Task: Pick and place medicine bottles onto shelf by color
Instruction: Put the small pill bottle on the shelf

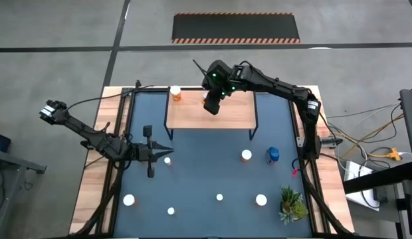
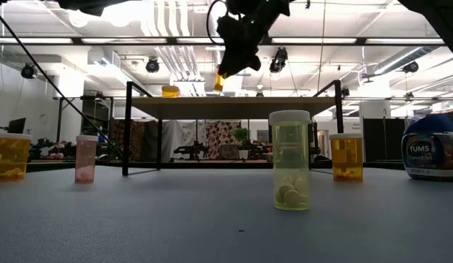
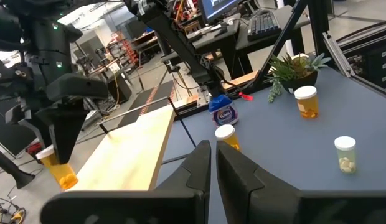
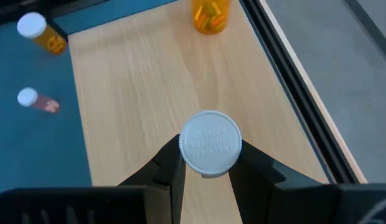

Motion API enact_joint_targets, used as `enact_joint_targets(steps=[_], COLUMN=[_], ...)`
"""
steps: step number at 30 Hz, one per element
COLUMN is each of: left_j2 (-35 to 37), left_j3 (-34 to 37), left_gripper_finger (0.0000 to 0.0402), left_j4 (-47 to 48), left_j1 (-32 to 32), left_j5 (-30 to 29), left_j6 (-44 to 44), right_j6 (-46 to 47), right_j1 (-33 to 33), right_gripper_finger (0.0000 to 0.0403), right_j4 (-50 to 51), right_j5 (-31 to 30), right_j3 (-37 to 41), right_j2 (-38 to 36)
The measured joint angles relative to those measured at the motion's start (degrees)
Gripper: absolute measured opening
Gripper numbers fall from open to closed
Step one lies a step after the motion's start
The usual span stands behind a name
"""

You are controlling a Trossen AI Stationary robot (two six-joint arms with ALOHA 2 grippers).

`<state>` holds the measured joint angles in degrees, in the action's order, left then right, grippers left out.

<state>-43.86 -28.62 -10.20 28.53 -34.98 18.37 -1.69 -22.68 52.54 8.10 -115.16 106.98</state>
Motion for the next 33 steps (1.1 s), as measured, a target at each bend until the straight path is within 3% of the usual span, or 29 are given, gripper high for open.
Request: enact_joint_targets(steps=[15,28,33], left_j2=[0.0,0.0,0.0], left_j3=[0.0,0.0,0.0], left_gripper_finger=[0.0008,0.0008,0.0008], left_j4=[0.0,-0.1,-0.1], left_j1=[0.0,0.0,0.0], left_j5=[0.0,0.0,0.0], left_j6=[0.0,0.0,0.0], right_j6=[3.6,3.2,3.2], right_j1=[-1.0,-1.9,-1.9], right_gripper_finger=[0.0096,0.0096,0.0116], right_j4=[-14.2,-13.3,-13.5], right_j5=[-0.6,-0.7,-0.7], right_j3=[8.2,9.9,10.2], right_j2=[0.0,0.0,0.0])
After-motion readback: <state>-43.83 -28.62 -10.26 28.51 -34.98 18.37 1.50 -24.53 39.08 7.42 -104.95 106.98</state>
